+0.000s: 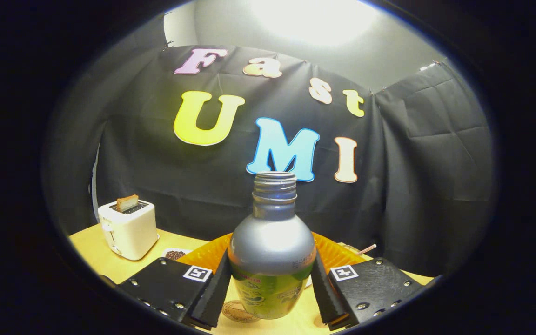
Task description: Take the bottle from table, then pour the juice into the cup, finally place the bottle on the coaster
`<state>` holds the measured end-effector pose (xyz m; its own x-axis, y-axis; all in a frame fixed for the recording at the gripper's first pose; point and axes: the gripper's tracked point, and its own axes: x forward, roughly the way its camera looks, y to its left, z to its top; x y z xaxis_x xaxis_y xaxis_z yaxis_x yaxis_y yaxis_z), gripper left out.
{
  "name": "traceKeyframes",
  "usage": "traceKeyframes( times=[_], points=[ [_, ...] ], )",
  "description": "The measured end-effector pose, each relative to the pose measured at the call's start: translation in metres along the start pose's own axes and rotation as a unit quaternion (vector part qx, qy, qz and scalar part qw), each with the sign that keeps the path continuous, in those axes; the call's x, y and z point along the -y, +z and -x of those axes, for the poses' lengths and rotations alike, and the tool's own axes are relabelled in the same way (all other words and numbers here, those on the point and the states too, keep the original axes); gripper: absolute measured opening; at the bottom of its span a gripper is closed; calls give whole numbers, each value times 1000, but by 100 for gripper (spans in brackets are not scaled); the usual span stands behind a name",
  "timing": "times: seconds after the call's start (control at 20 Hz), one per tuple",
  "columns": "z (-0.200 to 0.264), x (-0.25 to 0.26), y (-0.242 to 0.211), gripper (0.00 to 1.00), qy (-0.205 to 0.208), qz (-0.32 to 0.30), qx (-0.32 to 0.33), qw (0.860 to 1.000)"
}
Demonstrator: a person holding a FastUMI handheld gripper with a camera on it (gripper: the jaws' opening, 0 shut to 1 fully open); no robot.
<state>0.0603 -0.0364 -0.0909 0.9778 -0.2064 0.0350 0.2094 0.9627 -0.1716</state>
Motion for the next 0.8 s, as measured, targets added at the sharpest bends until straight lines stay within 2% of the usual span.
traceKeyframes(
  times=[0.3, 0.6, 0.8],
  points=[
    [-20, -2, -30, 78, 4, -34, -26, 999],
    [-41, -21, -64, 78, 31, -56, -46, 997],
    [-54, -17, -84, 78, 20, -67, -51, 996]
  ],
)
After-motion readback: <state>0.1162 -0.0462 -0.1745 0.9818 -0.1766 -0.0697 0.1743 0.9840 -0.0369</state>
